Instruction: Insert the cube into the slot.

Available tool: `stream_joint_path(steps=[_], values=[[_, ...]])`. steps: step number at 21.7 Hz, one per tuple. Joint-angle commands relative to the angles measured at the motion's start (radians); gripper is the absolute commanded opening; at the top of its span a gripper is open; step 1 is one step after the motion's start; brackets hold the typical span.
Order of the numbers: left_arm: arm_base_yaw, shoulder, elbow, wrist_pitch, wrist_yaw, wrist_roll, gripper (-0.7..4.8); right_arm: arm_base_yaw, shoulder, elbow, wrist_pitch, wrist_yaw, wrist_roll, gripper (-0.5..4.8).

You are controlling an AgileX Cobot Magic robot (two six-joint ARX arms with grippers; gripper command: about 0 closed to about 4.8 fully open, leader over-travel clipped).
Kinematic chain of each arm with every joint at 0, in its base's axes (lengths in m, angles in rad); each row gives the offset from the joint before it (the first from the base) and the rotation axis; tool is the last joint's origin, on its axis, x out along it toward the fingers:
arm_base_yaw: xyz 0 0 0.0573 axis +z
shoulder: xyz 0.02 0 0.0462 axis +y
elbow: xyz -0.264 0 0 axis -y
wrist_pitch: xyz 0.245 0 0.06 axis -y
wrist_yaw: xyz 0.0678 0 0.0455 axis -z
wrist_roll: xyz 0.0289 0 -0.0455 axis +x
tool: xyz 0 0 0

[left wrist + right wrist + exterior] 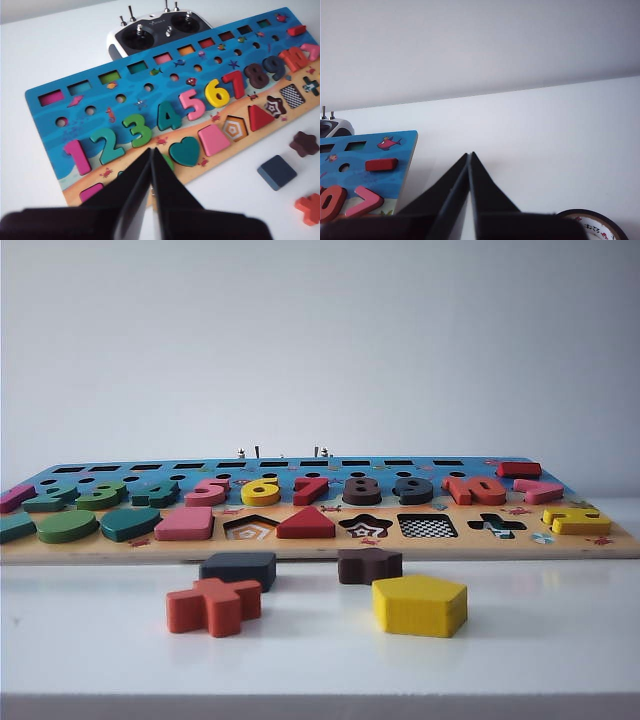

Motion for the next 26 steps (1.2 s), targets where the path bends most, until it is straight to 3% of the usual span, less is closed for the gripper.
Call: stream_joint_path(steps=[1,8,14,18,26], values=[[-0.018,0.04,0.055,-0.032,0.061,-0.023,0.2,0.0,-0.002,0.0,0.011,0.0,0.0,-0.04],[-0.071,0.142,0.146,-0.063,0.062,-0.074,0.2,0.07,-0.001,0.033,0.004,0.0,0.053,-0.04],[-0.11,0.237,0.248,-0.206,0.146,-0.073,0.2,0.246,0.133,0.209,-0.004,0.0,0.052,-0.03],[-0.132,0.294,0.308,-0.269,0.205,-0.074,0.2,0.373,0.337,0.379,-0.076,-0.002,0.05,0.0],[-0.135,0.36,0.352,-0.381,0.233,-0.074,0.2,0.529,0.767,0.733,-0.36,-0.252,-0.188,0.32]])
